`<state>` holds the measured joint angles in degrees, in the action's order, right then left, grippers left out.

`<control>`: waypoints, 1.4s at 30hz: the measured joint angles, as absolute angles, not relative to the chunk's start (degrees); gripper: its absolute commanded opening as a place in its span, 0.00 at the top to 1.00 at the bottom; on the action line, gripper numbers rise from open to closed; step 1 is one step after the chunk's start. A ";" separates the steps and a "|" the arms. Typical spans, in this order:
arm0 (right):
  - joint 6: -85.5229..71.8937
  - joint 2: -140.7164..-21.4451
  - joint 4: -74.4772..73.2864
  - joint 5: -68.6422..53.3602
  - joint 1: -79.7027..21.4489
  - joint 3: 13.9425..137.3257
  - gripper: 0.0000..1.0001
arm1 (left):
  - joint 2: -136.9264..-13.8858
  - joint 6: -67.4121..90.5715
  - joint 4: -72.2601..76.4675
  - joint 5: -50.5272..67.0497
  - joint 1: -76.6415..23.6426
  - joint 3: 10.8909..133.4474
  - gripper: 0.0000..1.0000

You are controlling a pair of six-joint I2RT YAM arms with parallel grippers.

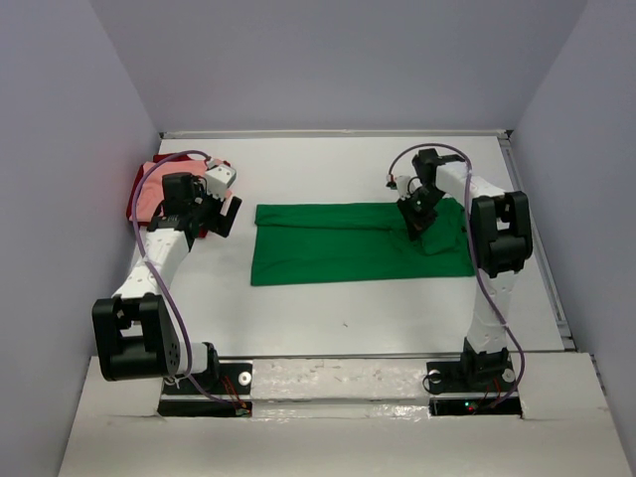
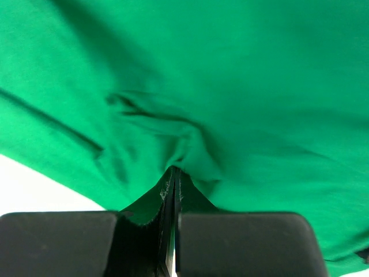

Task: Fold and stack the t-shirts
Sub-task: Fold the tshirt

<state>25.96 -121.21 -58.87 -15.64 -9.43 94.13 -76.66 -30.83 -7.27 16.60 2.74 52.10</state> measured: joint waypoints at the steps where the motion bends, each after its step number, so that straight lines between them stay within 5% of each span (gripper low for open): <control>1: 26.09 -121.19 -59.40 -16.03 -9.82 94.13 1.00 | -76.53 -30.83 -7.31 16.64 2.74 52.10 0.01; 15: 29.89 -112.75 -71.09 -26.20 -16.01 90.50 1.00 | -75.18 -30.83 -7.62 18.06 2.92 52.10 0.01; 22: 26.48 -104.03 -65.60 -17.56 -16.21 91.31 1.00 | -74.54 -30.83 -7.62 18.46 3.44 52.10 0.01; 42: 22.68 -117.32 -50.96 3.03 -12.19 94.48 1.00 | -74.39 -30.85 -7.62 19.09 3.88 52.10 0.01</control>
